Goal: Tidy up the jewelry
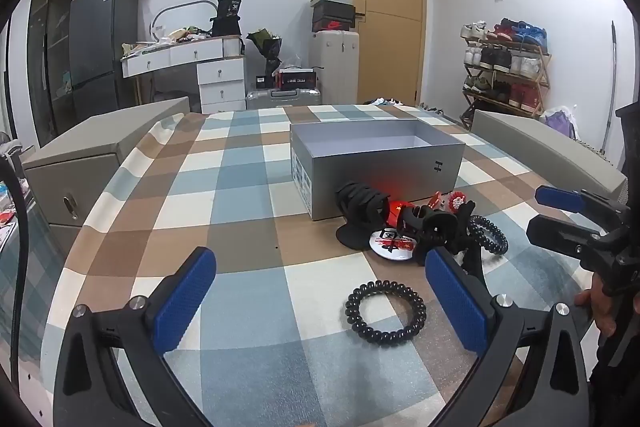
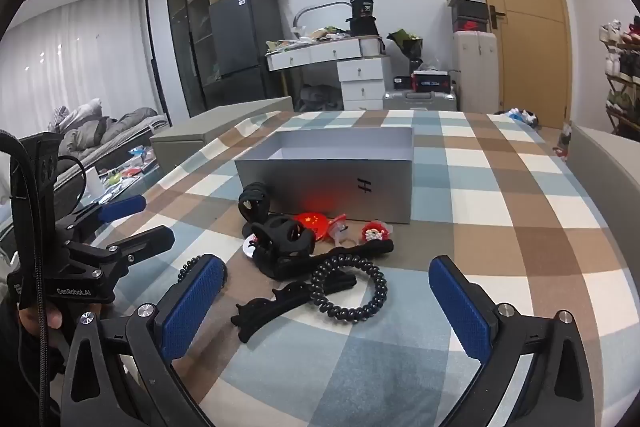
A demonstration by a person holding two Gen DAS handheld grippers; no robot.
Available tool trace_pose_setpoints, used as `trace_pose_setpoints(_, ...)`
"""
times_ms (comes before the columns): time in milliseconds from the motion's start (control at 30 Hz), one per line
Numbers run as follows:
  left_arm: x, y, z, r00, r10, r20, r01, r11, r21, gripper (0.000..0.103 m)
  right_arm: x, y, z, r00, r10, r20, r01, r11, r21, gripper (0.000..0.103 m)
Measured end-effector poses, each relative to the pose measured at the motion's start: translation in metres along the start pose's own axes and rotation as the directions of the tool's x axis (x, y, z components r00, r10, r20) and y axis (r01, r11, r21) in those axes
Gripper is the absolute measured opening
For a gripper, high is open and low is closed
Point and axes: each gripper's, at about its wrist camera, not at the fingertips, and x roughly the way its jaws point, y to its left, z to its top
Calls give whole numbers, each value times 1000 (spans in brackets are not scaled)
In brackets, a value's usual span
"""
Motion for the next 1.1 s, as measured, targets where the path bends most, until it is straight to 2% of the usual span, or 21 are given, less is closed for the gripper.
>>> trace_pose_setpoints(1100,0,0,0,1000,-1,0,1,1000,-3,102,1,1,0,1000,-2,-9,2,1000,-7,103)
